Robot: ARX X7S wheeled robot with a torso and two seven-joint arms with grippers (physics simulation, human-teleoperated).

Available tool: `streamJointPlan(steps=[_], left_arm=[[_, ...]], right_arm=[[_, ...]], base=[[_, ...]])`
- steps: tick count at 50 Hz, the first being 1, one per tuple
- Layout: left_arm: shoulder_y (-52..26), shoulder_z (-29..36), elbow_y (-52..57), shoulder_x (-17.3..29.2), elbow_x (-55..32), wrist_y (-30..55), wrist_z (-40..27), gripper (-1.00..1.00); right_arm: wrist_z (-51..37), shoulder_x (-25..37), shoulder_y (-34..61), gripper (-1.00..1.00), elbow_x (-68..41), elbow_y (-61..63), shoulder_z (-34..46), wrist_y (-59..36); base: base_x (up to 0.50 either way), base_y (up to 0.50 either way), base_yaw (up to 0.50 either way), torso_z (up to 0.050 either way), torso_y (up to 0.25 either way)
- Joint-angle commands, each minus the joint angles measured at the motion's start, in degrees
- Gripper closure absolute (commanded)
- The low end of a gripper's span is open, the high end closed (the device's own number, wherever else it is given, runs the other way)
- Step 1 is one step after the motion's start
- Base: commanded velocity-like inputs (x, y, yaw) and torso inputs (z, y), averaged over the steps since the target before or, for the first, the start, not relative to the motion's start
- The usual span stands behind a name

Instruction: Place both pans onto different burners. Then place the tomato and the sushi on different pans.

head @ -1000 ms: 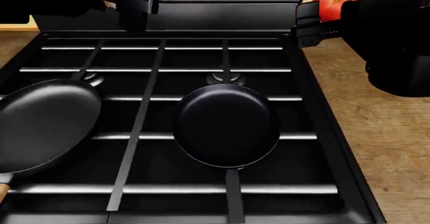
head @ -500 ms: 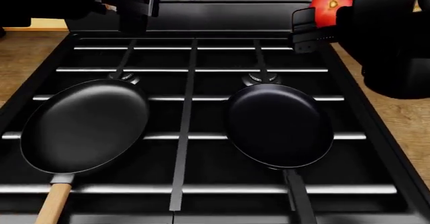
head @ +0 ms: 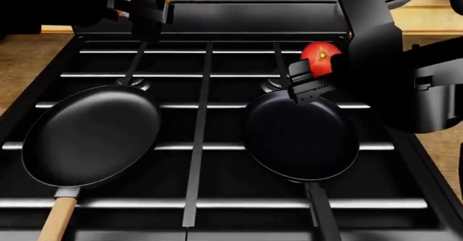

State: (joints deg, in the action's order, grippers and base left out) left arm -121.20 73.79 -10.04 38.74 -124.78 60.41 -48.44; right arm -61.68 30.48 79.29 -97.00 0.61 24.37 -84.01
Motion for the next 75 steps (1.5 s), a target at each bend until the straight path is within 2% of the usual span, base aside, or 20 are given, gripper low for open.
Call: streamJointPlan(steps=[1, 13, 20, 27, 54, 55, 66, 69, 75], left_arm=[[0.57, 0.04, -0.42, 0.03, 0.30, -0.45, -0.20, 1.00], [0.64, 0.11, -0.98, -0.28, 0.84, -0.08, 0.05, 1.00], [0.62, -0.01, -0.96, -0.20, 0.70, -0.02, -0.08, 1.00], [0.93, -0.06, -0.95, -0.11, 0.78, -0.21, -0.28, 1.00], [0.97, -0.35, -1.41, -0.62, 1.30, 0.11, -0.01, 1.00], [0.97, -0.37, -1.47, -0.64, 1.29, 0.09, -0.03, 1.00], [0.96, -0.46, -1.35, -0.63, 0.78, 0.24, -0.48, 1.00], [1.17, -0.42, -1.40, -0.91, 0.42, 0.37, -0.36, 1.00], [3.08, 2.19, -0.92, -0.80, -7.67, 2.75, -3.04, 1.00]], right_arm=[[-1.79, 0.66, -0.05, 1.00, -6.12, -1.01, 2.88, -2.18], [1.29, 0.92, -0.76, 1.00, -3.12, -1.43, 4.80, -0.54], [-5.54, 2.75, 1.02, 1.00, -13.38, -0.42, 7.76, -0.86], [-8.56, 4.28, 0.50, 1.00, -17.59, 1.51, 10.28, 0.04], [-3.19, 3.81, -0.44, 1.00, -12.45, 2.27, 11.82, 1.70], [-2.84, 3.94, -0.26, -1.00, -12.22, 2.77, 11.36, 1.97], [-4.24, 5.28, 2.55, -1.00, -15.36, 3.04, 10.20, 4.31], [-3.66, 5.70, 4.73, -1.00, -15.05, 3.55, 6.78, 7.15], [-3.88, 6.14, 10.07, -1.00, -14.88, 1.24, 2.31, 11.52]], base=[[0.00, 0.00, 0.00, 0.000, 0.000], [0.00, 0.00, 0.00, 0.000, 0.000], [0.00, 0.00, 0.00, 0.000, 0.000], [0.00, 0.00, 0.00, 0.000, 0.000], [0.00, 0.00, 0.00, 0.000, 0.000], [0.00, 0.00, 0.00, 0.000, 0.000], [0.00, 0.00, 0.00, 0.000, 0.000], [0.00, 0.00, 0.00, 0.000, 0.000], [0.00, 0.00, 0.00, 0.000, 0.000]])
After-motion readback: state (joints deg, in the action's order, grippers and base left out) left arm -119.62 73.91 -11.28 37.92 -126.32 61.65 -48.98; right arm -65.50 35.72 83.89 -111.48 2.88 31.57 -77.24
